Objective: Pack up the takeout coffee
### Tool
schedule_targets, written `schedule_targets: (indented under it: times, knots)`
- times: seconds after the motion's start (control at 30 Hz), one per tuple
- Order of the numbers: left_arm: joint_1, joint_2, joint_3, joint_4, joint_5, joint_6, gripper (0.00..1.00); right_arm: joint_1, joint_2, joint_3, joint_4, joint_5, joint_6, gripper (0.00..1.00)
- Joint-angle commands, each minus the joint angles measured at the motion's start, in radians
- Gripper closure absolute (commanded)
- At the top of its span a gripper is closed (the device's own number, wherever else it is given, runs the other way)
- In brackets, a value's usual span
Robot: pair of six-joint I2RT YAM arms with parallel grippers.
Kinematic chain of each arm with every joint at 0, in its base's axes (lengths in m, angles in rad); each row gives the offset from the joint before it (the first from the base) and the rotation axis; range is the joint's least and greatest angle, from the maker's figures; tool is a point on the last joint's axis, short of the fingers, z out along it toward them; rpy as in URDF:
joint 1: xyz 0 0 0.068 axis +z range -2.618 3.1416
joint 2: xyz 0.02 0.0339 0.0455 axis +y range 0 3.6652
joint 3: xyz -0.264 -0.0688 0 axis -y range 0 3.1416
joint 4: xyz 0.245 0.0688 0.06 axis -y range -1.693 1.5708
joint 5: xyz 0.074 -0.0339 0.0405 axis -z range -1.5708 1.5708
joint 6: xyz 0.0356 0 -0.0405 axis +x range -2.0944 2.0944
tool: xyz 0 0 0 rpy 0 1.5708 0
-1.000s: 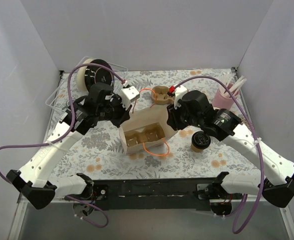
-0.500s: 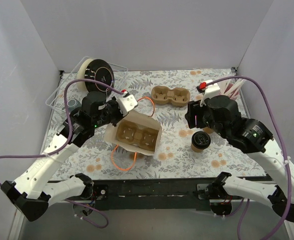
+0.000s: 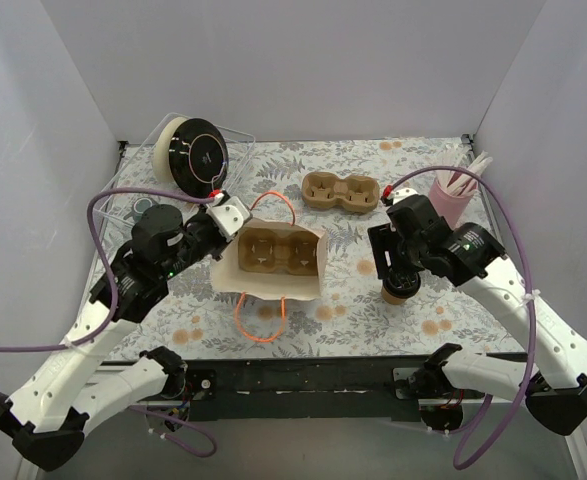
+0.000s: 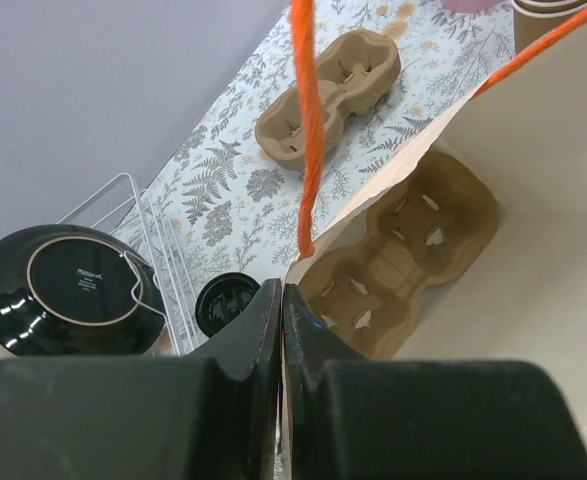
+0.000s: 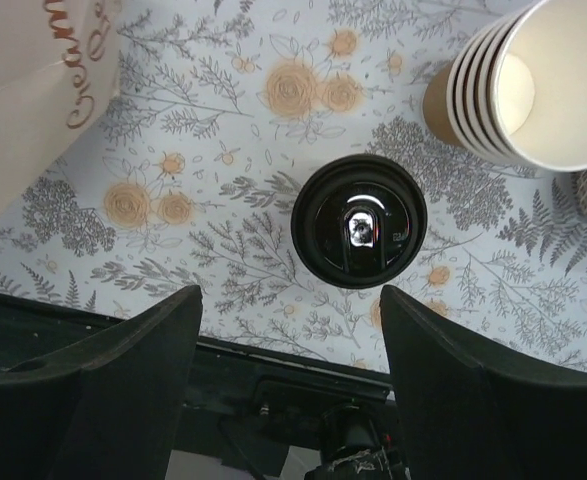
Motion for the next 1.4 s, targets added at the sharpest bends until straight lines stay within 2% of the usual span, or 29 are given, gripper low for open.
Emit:
schedule_targets:
  times: [0.0, 0.37, 0.73, 1.37]
  knots:
    - [0.006, -0.053, -0.035, 0.013, 0.004, -0.049, 1.0, -0.042, 0.005, -0.033, -0.027, -0.086, 0.043, 0.19]
    - [0.006, -0.045, -0.027, -0.035, 0.016, -0.031, 1.0, -0.146, 0.035, -0.138, -0.021, -0.085, 0.094, 0.15]
    - [0.006, -0.011, 0.037, -0.13, -0.033, -0.048, 1.0, -0.307, 0.116, -0.161, 0.09, -0.155, -0.07, 0.12]
    - [0.006, -0.034, 0.017, -0.162, -0.033, -0.109, 1.0, -0.345, 0.162, -0.253, 0.159, -0.201, -0.147, 0.14]
